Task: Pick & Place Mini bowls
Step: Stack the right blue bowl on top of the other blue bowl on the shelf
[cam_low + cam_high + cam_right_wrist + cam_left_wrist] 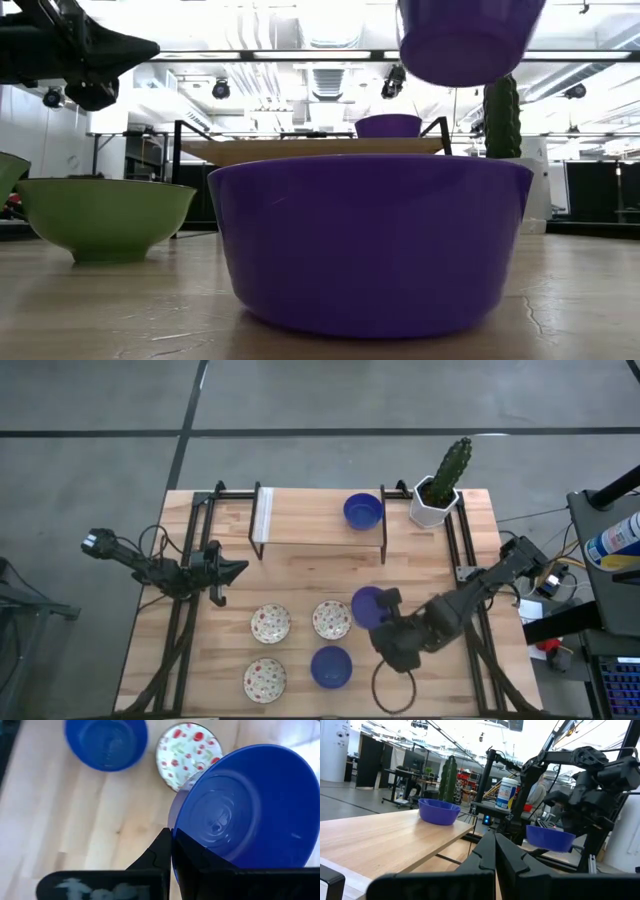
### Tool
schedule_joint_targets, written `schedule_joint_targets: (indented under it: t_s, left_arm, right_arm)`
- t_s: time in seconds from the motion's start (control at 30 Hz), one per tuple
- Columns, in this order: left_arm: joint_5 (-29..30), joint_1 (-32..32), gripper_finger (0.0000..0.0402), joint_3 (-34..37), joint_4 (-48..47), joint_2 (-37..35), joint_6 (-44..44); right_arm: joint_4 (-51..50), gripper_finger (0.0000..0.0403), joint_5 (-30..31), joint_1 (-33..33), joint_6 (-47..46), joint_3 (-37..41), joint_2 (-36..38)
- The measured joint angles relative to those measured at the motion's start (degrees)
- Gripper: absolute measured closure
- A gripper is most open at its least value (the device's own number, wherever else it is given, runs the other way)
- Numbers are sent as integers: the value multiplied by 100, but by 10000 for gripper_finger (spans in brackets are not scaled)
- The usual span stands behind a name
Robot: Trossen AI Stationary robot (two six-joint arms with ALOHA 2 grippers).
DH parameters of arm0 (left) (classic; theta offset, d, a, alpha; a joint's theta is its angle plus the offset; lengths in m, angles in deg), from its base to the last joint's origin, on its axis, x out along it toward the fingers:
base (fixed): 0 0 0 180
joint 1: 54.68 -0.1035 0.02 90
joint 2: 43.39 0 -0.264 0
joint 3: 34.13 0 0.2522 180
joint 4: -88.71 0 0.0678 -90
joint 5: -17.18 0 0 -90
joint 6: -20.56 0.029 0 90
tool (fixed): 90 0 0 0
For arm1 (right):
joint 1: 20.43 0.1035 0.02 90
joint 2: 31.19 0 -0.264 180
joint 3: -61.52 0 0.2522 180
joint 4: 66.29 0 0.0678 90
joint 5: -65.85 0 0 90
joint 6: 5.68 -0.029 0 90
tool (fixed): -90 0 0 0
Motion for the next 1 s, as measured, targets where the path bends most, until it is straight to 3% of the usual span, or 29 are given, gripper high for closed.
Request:
schedule_joint_targets:
  t_s: [0.3, 1.0]
  left_arm:
    - [-2, 1, 401, 1, -1, 0, 0]
    - [0, 0, 401, 0, 0, 2, -1]
  right_arm:
    - [-211, 394, -3, -873, 1133, -150, 0]
    - [-918, 394, 86, -3439, 2562, -2552, -339]
